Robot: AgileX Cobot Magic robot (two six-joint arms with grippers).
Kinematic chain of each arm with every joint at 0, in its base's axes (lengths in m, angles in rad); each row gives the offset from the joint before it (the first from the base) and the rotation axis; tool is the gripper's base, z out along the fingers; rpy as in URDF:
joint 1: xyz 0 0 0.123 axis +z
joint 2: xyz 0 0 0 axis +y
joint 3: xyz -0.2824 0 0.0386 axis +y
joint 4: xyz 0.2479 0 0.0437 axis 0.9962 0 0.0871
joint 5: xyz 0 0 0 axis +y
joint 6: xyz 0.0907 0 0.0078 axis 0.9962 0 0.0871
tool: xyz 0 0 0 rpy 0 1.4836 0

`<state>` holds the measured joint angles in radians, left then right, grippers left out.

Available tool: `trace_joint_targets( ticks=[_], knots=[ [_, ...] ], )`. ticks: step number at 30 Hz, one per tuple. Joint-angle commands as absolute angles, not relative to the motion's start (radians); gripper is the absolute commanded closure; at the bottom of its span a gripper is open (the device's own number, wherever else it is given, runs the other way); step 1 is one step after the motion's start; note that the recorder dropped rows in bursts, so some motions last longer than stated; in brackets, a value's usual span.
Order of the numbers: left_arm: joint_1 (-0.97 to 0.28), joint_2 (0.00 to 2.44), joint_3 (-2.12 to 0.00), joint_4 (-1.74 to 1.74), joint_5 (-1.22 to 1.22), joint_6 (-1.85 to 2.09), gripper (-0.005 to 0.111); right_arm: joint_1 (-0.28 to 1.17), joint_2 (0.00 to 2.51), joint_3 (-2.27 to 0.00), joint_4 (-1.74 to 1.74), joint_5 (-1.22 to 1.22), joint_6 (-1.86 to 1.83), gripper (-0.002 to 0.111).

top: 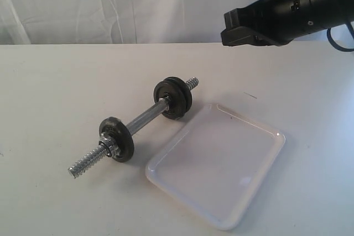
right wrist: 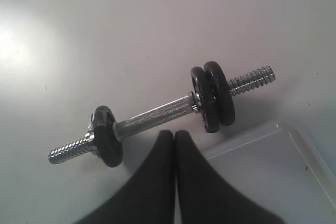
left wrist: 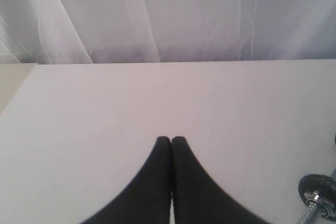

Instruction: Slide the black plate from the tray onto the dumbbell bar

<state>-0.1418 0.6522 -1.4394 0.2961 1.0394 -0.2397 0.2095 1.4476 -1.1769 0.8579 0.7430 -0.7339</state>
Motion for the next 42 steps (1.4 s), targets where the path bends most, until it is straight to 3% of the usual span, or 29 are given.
trace_joint_targets(
  ticks=[1, 5, 8, 16, 22, 28, 32, 42],
  knots=[
    [-0.115, 0.563, -1.429, 0.283, 1.046, -0.283, 0.107, 0.214, 1.439, -1.174, 0.858, 0.736, -0.732, 0.108],
    [-0.114, 0.493, -1.354, 0.281, 0.972, -0.299, 0.107, 0.214, 1.439, -1.174, 0.858, 0.736, -0.732, 0.108],
    [-0.114, 0.456, -1.226, 0.291, 0.777, -0.287, 0.107, 0.214, 1.439, -1.174, 0.858, 0.736, -0.732, 0.108],
    [-0.1, 0.383, -0.659, 0.314, 0.137, -0.292, 0.107, 0.214, 1.439, -1.174, 0.858, 0.736, -0.732, 0.108],
    [-0.079, 0.288, -0.246, 0.312, -0.147, -0.341, 0.107, 0.214, 1.439, -1.174, 0.858, 0.736, -0.732, 0.108],
    [-0.081, 0.14, 0.0, 0.312, -0.382, -0.341, 0.107, 0.214, 1.439, -1.174, 0.858, 0.736, -0.732, 0.108],
    [-0.083, 0.069, 0.0, 0.317, -0.233, -0.421, 0.107, 0.214, 1.439, -1.174, 0.859, 0.735, -0.732, 0.108],
    [-0.083, 0.068, 0.0, 0.317, -0.174, -0.486, 0.107, 0.214, 1.439, -1.174, 0.86, 0.737, -0.725, 0.108]
  ],
)
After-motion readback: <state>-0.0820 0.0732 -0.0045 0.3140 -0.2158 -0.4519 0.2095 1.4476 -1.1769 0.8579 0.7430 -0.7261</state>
